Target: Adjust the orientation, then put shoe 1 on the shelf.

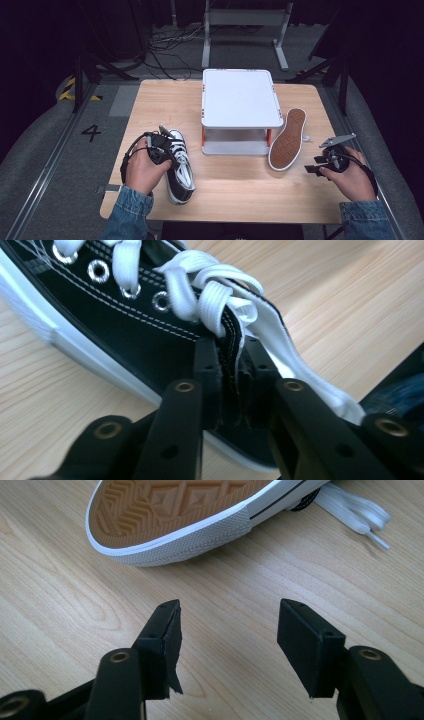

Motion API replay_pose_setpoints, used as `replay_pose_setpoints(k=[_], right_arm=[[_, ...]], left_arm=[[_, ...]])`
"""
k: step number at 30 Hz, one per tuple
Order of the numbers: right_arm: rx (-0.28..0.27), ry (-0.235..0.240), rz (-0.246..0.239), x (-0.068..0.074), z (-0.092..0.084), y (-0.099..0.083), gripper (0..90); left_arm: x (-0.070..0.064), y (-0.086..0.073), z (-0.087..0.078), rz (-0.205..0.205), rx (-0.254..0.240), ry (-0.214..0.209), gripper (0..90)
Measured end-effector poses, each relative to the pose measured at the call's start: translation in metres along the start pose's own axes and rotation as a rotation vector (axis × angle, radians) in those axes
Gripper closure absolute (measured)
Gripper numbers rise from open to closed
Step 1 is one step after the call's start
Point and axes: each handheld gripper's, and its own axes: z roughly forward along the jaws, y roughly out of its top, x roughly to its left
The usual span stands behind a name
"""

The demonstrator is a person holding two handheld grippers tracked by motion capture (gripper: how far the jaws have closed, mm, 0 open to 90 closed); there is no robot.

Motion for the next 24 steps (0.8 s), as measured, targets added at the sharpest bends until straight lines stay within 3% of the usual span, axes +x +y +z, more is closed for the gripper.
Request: replay_pose_setpoints(k=[2,3,5,7,8,11,13,14,24], right_arm=[[0.0,0.0,0.0,0.0,0.0,0.0,44.2],[-0.001,0.0,0.0,-0.001,0.001,0.0,44.2],[0.003,0.001,-0.001,-0.001,0.002,-0.001,44.2],[0.007,0.002,0.001,-0.001,0.002,-0.002,44.1],[0.007,0.002,0.001,-0.001,0.002,-0.002,44.1],[0.008,0.0,0.005,-0.001,0.002,-0.004,44.0],[0.005,0.0,0.004,0.0,0.001,-0.005,44.0],[0.005,0.0,0.006,0.0,0.0,-0.006,44.0],[0.007,0.003,0.008,-0.002,0.002,-0.009,43.4]], left_arm=[[0.007,-0.003,-0.005,-0.007,-0.011,0.009,66.3],[0.011,-0.004,-0.008,0.015,-0.024,0.008,65.9],[0.011,-0.004,-0.013,0.071,-0.029,0.003,58.7],[0.005,-0.001,-0.017,0.142,-0.013,0.03,53.6],[0.005,-0.001,-0.017,0.142,-0.013,0.03,51.9],[-0.003,0.003,-0.016,0.25,0.028,0.052,47.5],[-0.002,0.005,-0.012,0.32,0.023,0.102,45.1],[-0.001,0.006,-0.008,0.321,0.016,0.119,41.3],[0.004,0.013,0.013,0.444,-0.007,-0.003,36.3]])
